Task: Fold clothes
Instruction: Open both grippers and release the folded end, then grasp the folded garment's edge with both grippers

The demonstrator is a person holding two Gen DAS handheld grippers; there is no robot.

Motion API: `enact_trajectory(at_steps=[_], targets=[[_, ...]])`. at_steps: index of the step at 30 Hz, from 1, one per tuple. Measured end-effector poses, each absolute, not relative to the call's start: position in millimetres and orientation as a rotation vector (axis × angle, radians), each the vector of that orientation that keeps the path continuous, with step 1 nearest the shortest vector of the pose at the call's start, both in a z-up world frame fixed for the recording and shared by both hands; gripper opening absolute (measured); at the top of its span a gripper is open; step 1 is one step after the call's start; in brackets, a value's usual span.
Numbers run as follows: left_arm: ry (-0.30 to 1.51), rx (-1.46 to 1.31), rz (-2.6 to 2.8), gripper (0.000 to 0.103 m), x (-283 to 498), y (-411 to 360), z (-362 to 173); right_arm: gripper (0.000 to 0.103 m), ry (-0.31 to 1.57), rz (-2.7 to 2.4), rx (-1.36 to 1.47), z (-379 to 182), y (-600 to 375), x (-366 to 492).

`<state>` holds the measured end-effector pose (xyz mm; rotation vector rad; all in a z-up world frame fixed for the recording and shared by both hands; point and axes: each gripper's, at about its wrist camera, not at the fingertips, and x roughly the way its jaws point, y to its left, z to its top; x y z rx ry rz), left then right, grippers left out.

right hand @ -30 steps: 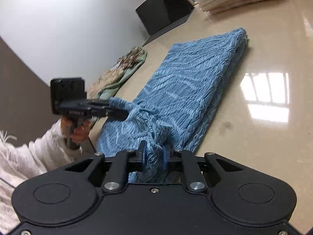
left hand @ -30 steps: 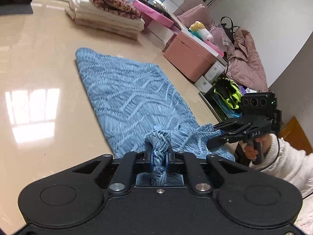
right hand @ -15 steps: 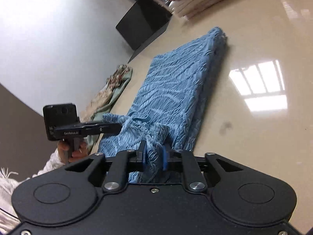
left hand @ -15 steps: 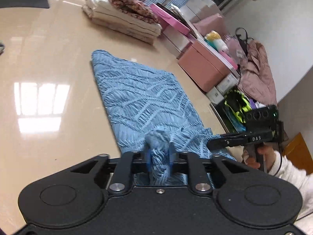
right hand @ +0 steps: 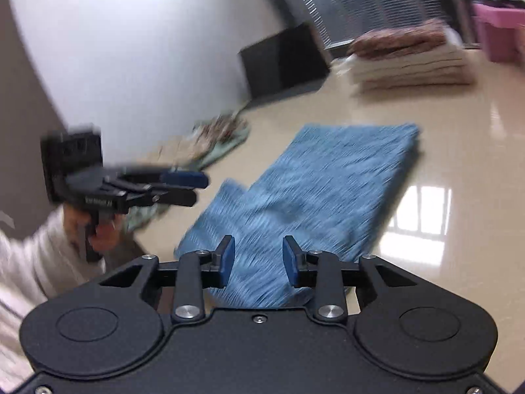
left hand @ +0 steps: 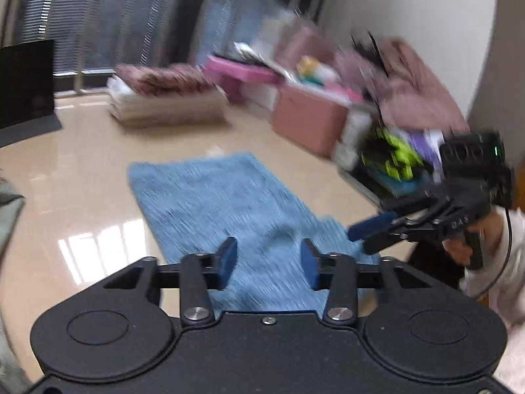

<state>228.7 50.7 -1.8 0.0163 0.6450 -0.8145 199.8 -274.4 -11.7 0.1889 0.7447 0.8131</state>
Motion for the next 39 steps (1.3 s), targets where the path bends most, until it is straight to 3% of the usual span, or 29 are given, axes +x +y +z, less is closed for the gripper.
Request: enact_trajectory(at_steps=[3, 7, 9, 15, 16, 18, 20, 22, 23, 31, 37, 39], targets=[[0.715, 0.010, -0.793, 0.029, 229, 52, -21, 0.031, 0.778, 0.782, 0.142, -29, -266, 199], [0.764, -0.213, -0.779, 0.026, 238, 78, -43, 0.016, 0.759, 0.743, 0.205, -48, -283, 197], [0.771, -0.299, -0.769, 0.019, 242, 87, -50, 0.014, 0.747, 0.745, 0.262, -54, -292, 194], [0.751, -0.328, -0.765, 0.019, 240, 88, -47, 0.013, 0.726, 0.735, 0.285, -58, -291, 192], [0.738, -0.321, -0.759, 0.022, 238, 87, -45, 0.015, 0.732, 0.734, 0.292, -58, -292, 193], [0.698, -0.309, -0.745, 0.039, 229, 82, -36, 0.025, 0.756, 0.717, 0.326, -51, -292, 193], [0.624, -0.297, -0.714, 0.080, 213, 80, -23, 0.058, 0.728, 0.716, 0.311, -34, -288, 182], [0.549, -0.281, -0.683, 0.101, 199, 79, -11, 0.079, 0.669, 0.716, 0.235, -16, -280, 165], [0.511, -0.264, -0.672, 0.102, 192, 79, -5, 0.085, 0.651, 0.715, 0.194, -9, -276, 157], [0.415, 0.217, -0.627, 0.100, 153, 54, -1, 0.088, 0.605, 0.620, -0.340, -16, -236, 121], [0.366, 0.613, -0.755, 0.082, 127, 31, -15, 0.087, 0.497, 0.646, -0.729, -28, -205, 102], [0.373, 0.678, -0.826, 0.081, 128, 24, -21, 0.086, 0.486, 0.714, -0.800, -31, -199, 101]])
